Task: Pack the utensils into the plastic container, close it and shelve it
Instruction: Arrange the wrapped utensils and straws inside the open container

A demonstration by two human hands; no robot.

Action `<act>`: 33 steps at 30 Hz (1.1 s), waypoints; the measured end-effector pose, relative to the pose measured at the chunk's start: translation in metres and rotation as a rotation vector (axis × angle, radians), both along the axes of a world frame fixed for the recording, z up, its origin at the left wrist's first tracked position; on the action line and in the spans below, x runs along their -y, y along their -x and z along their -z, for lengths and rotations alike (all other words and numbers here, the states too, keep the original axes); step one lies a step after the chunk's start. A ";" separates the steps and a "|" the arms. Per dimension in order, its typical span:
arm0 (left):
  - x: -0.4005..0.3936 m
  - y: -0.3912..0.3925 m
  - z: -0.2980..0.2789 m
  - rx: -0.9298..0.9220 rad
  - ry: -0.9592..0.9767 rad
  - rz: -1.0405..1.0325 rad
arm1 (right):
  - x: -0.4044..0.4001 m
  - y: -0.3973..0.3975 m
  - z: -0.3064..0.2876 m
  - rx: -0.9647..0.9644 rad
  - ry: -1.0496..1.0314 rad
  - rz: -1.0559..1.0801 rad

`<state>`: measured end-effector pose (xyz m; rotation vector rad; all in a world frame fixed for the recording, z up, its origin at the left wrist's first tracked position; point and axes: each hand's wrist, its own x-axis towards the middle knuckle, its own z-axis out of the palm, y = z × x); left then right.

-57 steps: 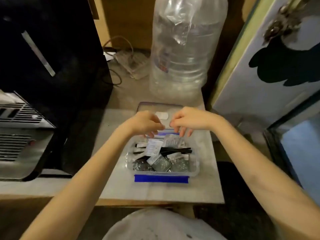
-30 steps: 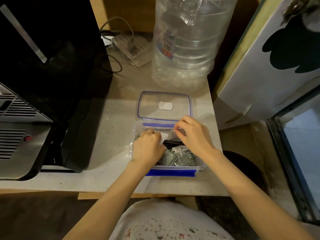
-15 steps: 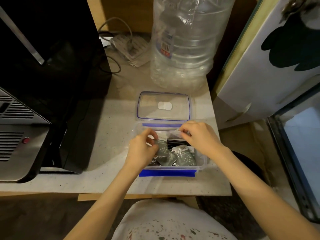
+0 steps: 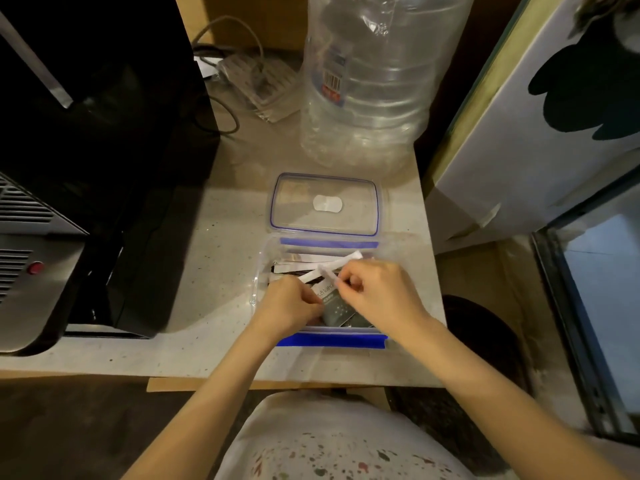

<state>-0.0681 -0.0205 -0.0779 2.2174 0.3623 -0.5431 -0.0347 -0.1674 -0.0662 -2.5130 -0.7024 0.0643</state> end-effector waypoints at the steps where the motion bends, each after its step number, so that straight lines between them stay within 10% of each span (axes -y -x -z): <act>1: 0.000 -0.001 0.000 -0.017 -0.002 0.009 | -0.001 0.002 0.002 -0.003 0.041 -0.065; 12: -0.015 0.006 -0.006 0.066 -0.276 0.073 | -0.006 -0.009 0.010 -0.427 0.186 -0.215; 33: 0.007 0.000 -0.001 0.081 -0.154 -0.115 | -0.006 -0.013 0.013 -0.473 0.175 -0.007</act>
